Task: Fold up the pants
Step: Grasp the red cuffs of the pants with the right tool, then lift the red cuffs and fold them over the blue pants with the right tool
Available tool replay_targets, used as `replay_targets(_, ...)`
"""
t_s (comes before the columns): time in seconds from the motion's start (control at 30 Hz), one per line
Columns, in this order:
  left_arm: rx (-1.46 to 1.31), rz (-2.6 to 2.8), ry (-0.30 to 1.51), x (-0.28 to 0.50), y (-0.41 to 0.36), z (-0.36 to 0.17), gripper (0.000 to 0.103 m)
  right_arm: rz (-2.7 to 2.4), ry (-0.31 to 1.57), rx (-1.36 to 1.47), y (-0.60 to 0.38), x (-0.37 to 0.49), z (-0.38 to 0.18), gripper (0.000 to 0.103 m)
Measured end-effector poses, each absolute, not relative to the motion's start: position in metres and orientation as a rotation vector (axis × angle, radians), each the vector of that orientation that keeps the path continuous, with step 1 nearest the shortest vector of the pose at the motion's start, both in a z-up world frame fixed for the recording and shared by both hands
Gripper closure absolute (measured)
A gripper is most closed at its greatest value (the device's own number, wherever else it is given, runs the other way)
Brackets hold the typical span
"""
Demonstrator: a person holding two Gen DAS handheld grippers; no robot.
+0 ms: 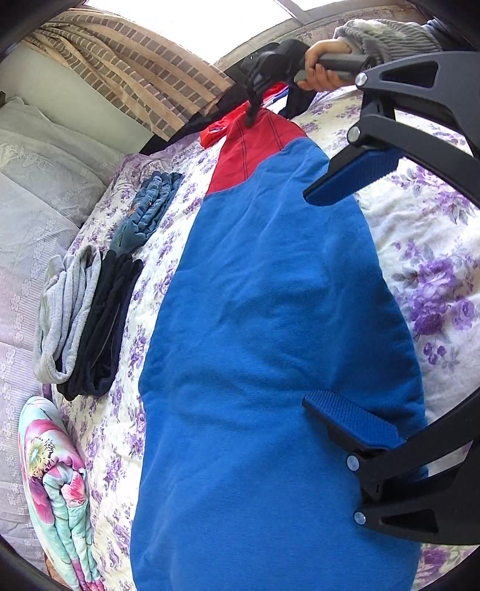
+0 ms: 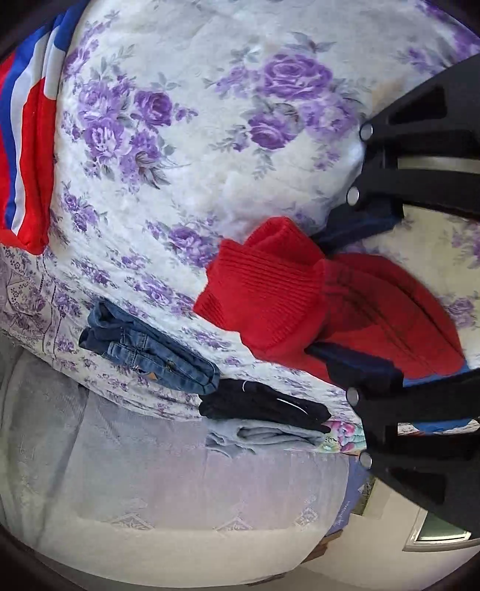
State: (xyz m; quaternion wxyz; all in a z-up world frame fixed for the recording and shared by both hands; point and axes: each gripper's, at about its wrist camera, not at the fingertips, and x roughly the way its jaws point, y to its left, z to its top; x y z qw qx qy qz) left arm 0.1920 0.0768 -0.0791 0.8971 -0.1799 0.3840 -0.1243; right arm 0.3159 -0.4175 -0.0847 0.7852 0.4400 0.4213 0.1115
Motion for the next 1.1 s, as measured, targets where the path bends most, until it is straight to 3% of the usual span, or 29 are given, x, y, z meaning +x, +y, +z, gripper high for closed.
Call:
replay_targets(0.03, -0.377, -0.259, 0.790, 0.191, 0.078, -0.078, 0.005, 0.252, 0.895, 0.953, -0.420, 0.312, -0.087, 0.073)
replay_targets(0.13, -0.383, -0.241, 0.750, 0.182, 0.083, -0.072, 0.005, 0.249, 0.836, 0.899, -0.418, 0.300, -0.081, 0.080)
replay_targets(0.33, -0.439, -0.090, 0.595, 0.140, 0.128, -0.037, 0.005, 0.189, 0.624, 0.245, -0.325, 0.287, 0.014, 0.082)
replay_targets(0.5, -0.463, 0.090, 0.514, 0.100, 0.189, -0.012, 0.005, 0.278, 0.471, -0.194, -0.200, 0.258, 0.052, 0.082)
replay_targets(0.63, -0.576, 0.176, 0.506, 0.073, 0.234, -0.021, 0.005, 0.368, 0.412, -0.508, -0.098, 0.228, 0.033, 0.082)
replay_targets(0.83, -0.695, 0.212, 0.536, 0.055, 0.268, -0.047, 0.005, 0.423, 0.395, -1.000, 0.008, 0.184, -0.063, 0.082)
replay_targets(1.07, -0.750, 0.199, 0.539, 0.056, 0.279, -0.066, 0.005, 0.377, 0.410, -1.087, 0.014, 0.182, -0.066, 0.076)
replay_targets(1.1, -0.742, 0.196, 0.538, 0.056, 0.278, -0.066, 0.005, 0.374, 0.404, -1.085, 0.012, 0.181, -0.063, 0.071)
